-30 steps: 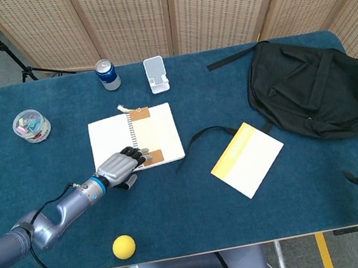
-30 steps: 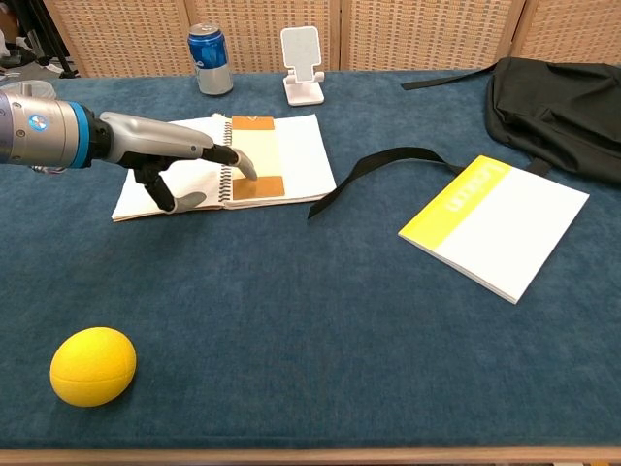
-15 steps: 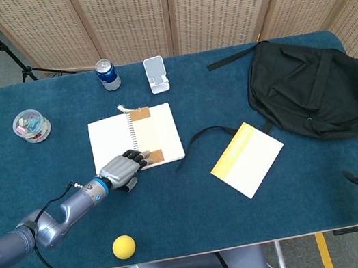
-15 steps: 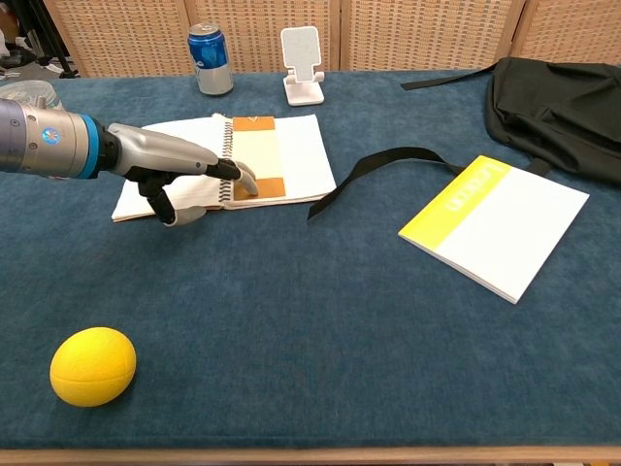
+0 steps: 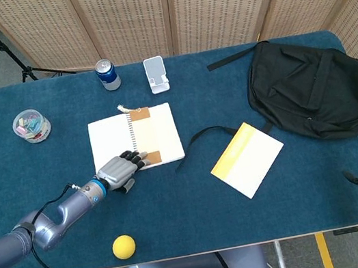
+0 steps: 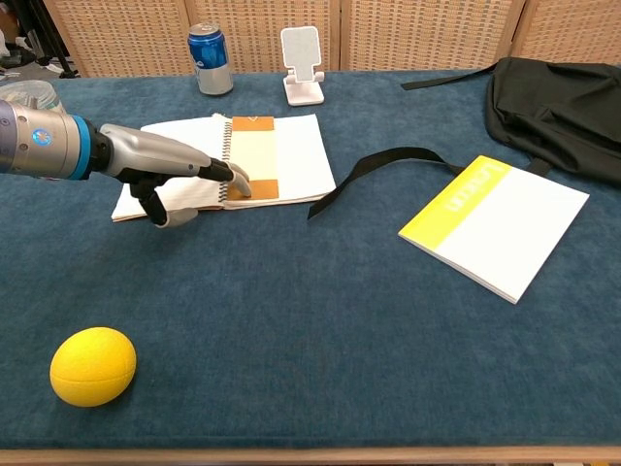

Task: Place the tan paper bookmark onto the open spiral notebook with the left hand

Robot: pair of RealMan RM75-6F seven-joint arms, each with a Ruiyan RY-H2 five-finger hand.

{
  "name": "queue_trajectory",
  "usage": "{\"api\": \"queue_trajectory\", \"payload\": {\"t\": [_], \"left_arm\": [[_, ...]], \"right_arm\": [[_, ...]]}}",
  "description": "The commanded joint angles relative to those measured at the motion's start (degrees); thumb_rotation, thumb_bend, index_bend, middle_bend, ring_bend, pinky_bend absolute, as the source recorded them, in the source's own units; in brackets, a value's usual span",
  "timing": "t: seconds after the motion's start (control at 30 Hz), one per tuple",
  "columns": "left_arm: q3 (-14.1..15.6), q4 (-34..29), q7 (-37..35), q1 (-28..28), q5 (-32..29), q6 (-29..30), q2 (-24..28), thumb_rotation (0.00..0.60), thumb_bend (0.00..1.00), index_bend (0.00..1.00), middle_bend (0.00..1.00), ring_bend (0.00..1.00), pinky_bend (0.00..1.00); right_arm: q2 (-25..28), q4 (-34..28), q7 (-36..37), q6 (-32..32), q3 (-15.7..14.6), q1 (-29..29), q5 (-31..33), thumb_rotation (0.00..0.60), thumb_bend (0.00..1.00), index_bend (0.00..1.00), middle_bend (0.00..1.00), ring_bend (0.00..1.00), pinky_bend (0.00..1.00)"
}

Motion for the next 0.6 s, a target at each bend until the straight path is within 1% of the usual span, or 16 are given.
{"api": "queue_trajectory", "payload": {"t": [0.03,0.6], "left_arm": [[-0.2,-0.1,0.0,0.1,-0.1,0.1,0.1,0.600,0.61,0.02,0.00,0.00,0.00],[-0.8,-0.7,0.0,0.4,-0.1,-0.7,0.0,0.600,0.61,0.02,0.00,0.00,0.00]], "right_arm": [[0.0,0.0,0.0,0.0,0.0,0.0,0.0,0.600,0.00,0.00,0.00,0.00,0.00],[0.3,-0.2,0.4,0.1,0.0,-0.1,-0.1,0.600,0.00,0.00,0.00,0.00,0.00]]}}
